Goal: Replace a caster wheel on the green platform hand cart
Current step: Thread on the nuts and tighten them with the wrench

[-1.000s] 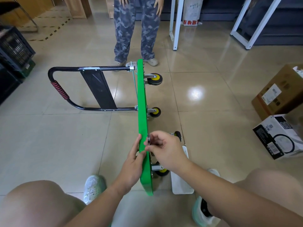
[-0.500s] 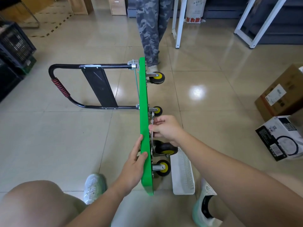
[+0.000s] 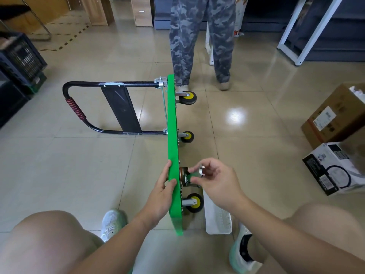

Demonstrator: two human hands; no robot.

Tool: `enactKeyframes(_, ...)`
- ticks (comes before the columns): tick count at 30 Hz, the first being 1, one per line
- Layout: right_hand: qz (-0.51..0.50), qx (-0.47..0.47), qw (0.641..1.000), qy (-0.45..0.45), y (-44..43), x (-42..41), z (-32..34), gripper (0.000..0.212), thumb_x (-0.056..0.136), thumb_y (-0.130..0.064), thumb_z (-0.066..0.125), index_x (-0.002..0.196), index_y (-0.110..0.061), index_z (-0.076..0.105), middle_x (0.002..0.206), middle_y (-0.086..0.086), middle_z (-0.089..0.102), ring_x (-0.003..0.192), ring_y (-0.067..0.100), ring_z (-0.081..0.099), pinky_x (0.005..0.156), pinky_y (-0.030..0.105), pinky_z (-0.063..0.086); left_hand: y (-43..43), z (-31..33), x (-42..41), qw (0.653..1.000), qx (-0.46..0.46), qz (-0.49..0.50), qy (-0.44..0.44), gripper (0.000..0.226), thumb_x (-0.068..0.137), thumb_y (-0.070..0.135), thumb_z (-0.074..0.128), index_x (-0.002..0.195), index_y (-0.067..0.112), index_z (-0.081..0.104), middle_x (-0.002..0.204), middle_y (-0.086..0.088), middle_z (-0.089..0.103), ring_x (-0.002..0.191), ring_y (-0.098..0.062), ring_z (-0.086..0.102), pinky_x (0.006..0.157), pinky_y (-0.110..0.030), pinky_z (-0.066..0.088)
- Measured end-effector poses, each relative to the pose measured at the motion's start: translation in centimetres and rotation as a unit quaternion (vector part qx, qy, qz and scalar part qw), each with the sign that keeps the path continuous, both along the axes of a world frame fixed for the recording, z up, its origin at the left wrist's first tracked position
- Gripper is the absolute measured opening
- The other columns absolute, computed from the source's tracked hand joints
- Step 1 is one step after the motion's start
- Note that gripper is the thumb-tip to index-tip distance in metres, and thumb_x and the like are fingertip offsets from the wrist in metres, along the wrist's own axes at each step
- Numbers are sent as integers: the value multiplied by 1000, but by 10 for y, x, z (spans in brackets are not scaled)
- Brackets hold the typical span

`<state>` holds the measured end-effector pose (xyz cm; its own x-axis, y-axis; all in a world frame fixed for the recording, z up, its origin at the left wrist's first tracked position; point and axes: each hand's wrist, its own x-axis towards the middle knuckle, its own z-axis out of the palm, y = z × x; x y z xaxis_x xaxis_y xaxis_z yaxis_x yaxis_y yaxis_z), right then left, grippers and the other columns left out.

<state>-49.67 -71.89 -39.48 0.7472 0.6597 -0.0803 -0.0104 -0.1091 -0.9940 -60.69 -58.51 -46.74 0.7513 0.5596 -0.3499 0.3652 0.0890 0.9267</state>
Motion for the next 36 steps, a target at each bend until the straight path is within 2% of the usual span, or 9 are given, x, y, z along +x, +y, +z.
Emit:
enactKeyframes(4,-8,25,999,-35,-9,-18,-19,28,75,18,74,87,-7,68,92,8,76,84,13,73,78,20,56,-2,4,-1,1000,-11,-9,-11,57,110,29,41,133,80,32,145,20,51,117,-10,64,108,-43,49)
enactKeyframes(10,2,32,998,-57,-6,-33,-36,40,83,18,64,87,-22,70,95,2,76,82,22,75,79,34,60,-3,4,-3,1000,-11,-7,-6,55,108,31,41,134,78,32,129,24,62,114,-16,66,106,-44,50)
enactKeyframes(13,10,32,998,-58,0,-33,-36,47,85,12,61,83,-35,70,95,5,75,86,26,74,82,43,61,-3,6,-3,1000,-6,-8,-12,55,108,28,42,135,75,32,124,29,62,111,-9,66,103,-33,51)
enactKeyframes(17,29,16,997,-73,7,-32,-31,41,80,0,62,80,-41,68,91,4,74,84,24,73,82,41,61,-2,6,-3,1000,-11,-3,-14,54,108,29,45,143,68,31,126,25,64,103,4,66,93,-23,49)
enactKeyframes(22,40,21,994,-103,16,-25,-33,25,82,3,65,83,-22,66,86,7,71,82,18,72,81,28,58,-1,5,-2,1000,-24,2,-19,52,108,34,47,148,64,30,133,27,61,120,-1,62,112,-33,45)
enactKeyframes(26,50,31,993,-104,19,-21,-38,16,83,10,64,88,-5,67,87,11,70,84,19,72,81,28,58,-3,7,-3,1000,-24,-1,-13,52,108,34,45,146,66,29,144,20,56,127,-3,57,116,-35,41)
enactKeyframes(28,44,26,993,-102,22,-17,-36,18,81,9,69,88,-8,70,87,7,72,85,18,73,84,32,59,-3,7,-3,1000,-7,-5,-5,53,109,31,42,141,71,29,147,19,52,130,-4,54,117,-36,39)
enactKeyframes(31,22,12,998,-53,33,-3,-28,35,78,5,76,85,-29,70,86,-4,76,87,16,74,87,31,58,-2,3,-2,1000,13,-6,0,55,108,32,44,131,80,30,151,21,48,132,-5,53,117,-37,40)
enactKeyframes(36,30,-41,999,-9,61,40,-25,29,77,-1,81,90,-23,70,90,0,76,88,15,73,84,32,60,2,-5,-2,1000,-11,-6,-8,56,93,44,46,136,78,32,138,21,59,121,-15,63,111,-48,46)
